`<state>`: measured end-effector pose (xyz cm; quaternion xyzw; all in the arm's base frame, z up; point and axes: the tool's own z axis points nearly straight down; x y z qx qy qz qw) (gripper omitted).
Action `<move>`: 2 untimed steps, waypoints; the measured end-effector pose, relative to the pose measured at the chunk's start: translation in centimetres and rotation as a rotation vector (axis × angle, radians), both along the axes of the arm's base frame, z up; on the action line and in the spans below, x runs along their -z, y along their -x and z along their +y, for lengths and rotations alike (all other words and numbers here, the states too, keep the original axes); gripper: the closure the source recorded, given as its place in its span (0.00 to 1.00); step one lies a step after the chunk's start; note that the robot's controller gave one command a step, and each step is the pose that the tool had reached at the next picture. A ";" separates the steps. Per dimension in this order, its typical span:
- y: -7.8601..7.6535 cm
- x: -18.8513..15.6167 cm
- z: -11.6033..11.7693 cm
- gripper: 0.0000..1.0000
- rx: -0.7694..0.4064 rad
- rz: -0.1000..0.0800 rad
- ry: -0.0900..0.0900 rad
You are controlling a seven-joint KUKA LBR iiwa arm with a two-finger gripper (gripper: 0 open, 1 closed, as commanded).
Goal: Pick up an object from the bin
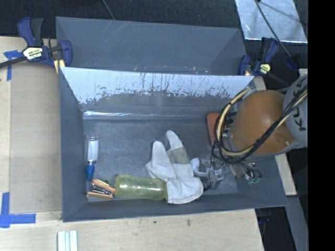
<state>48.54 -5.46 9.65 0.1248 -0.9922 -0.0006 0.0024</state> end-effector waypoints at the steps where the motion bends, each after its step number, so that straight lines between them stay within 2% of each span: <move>1: -0.3 -1.6 0.0 1.00 0.001 -0.009 0.001; 2: -0.3 -2.4 -0.1 1.00 0.001 -0.012 0.002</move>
Offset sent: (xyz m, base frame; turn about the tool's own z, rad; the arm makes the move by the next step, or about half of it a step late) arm -0.0001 -0.0001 0.0373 0.0000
